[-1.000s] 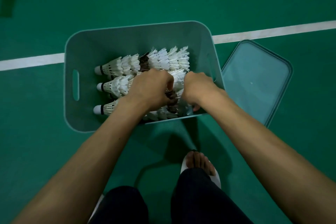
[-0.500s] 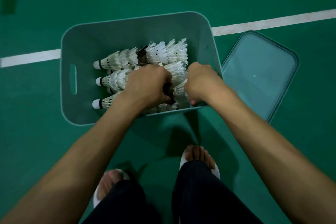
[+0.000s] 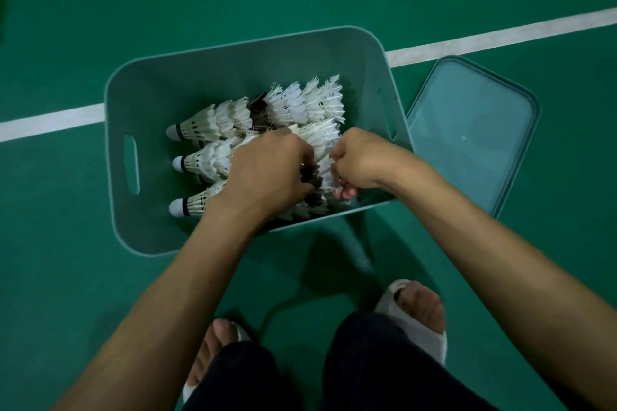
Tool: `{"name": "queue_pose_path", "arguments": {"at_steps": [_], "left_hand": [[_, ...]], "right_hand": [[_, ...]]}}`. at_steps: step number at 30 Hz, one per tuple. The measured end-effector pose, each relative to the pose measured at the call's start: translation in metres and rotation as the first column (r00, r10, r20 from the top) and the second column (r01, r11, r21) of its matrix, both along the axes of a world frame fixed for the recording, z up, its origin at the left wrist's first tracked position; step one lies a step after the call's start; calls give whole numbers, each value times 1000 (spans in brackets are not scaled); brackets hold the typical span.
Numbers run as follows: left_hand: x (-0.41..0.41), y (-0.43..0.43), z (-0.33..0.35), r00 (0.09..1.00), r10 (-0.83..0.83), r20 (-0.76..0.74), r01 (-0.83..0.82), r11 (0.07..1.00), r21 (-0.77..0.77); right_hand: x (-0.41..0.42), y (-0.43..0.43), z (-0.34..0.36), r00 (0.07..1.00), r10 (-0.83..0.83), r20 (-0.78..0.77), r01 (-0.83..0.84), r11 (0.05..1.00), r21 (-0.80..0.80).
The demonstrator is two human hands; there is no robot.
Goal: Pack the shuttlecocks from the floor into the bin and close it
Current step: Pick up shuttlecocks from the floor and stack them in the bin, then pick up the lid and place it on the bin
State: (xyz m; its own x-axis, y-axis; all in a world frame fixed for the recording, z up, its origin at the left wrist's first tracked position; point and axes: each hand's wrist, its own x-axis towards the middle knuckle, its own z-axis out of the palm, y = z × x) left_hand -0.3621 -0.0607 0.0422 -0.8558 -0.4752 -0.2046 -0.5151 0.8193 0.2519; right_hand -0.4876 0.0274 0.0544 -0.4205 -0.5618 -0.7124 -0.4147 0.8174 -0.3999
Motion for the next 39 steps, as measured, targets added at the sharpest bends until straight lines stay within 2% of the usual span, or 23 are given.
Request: {"name": "queue_pose_path", "arguments": {"at_steps": [5,8,10,13,15,17,21,25,27,30,31,33,36,39], "left_hand": [[-1,-2,-2,1000,21,-15,-20,1000,16],[-4,2,1,1000,15,-13,-15,1000,25],[-6,5,11,999,20,-35,-20,1000,11],[-17,15,37,986,19,-163,-24,999,-27],[-33,33,57,955,16,-296,-37,997,-67],[-53,57,71,918,36,-395,-61,997,-50],[-86,107,73,904,-35,-427,22,999,-35],[-111,149,44,898,-193,-395,183,981,-62],[-120,165,16,917,-252,-311,231,968,-102],[-124,179,-36,948,-315,-34,311,945,-97],[-121,180,-53,940,-337,55,341,937,-74],[-111,181,-79,921,-372,117,378,925,-36],[-96,185,-99,916,-394,77,396,918,-16],[-93,186,-102,915,-403,36,404,914,-29]], "right_hand": [[14,-11,20,976,117,-186,-116,993,18],[20,-3,39,933,144,-331,-179,981,-80],[16,8,54,922,58,-383,-162,956,-244],[-3,38,80,921,-179,-345,6,894,-448],[-24,64,94,868,-385,-314,147,804,-577],[-53,92,95,786,-532,-315,244,735,-633],[-98,142,66,722,-579,-378,378,789,-485],[-113,188,19,754,-511,-412,462,859,-220],[-107,206,-10,780,-487,-393,476,869,-131],[-90,226,-54,776,-511,-369,522,849,-79],[-85,231,-68,765,-535,-359,545,835,-81],[-76,235,-84,706,-628,-328,605,775,-183],[-74,237,-89,572,-788,-227,714,614,-336],[-85,244,-100,406,-908,-100,868,418,-267]]}}
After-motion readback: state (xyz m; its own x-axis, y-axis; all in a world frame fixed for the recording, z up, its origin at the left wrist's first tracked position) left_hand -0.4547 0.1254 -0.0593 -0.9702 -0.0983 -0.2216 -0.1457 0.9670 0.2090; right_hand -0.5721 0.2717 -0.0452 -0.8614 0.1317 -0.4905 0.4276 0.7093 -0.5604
